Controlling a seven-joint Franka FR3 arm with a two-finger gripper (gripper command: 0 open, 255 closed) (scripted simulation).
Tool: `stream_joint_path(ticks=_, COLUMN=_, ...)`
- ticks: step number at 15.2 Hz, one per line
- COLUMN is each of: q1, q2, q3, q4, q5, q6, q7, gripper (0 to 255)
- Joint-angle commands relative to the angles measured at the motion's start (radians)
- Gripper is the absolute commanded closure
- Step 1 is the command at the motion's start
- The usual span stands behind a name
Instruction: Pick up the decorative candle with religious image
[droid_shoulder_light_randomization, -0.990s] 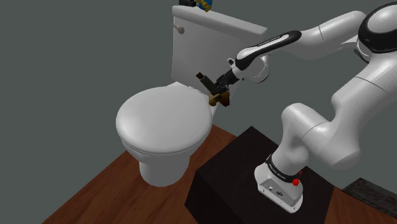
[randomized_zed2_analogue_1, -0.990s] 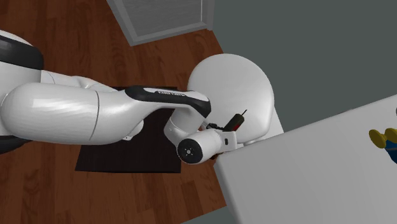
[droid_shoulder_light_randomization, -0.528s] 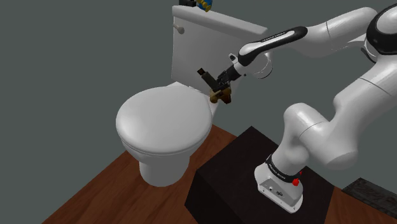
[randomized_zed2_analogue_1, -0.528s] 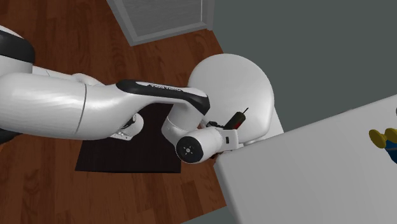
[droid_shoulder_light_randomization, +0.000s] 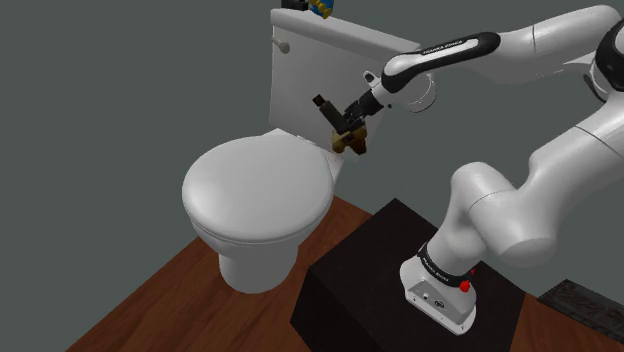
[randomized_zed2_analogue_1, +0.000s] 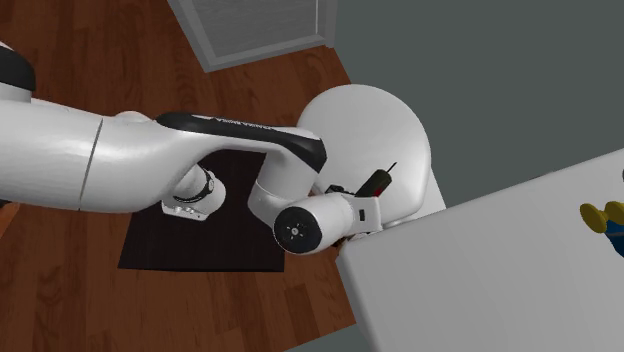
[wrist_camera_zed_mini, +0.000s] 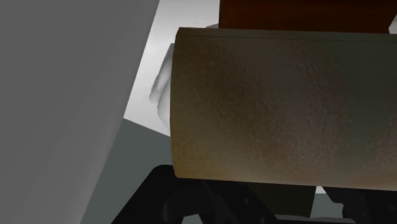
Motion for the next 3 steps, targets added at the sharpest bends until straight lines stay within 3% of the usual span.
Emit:
stream_joint_path(ticks=1, q1=-0.037, q2=-0.011, q3=0.037, q4=0.011, q5=-0.018, q6=-0.022, q7=0.023, gripper=255)
stream_joint_path(ticks=3, q1=-0.039, q2=-0.012, q3=0.040, q4=0.012, q5=-0.020, q6=-0.024, q7=0.025, gripper=255)
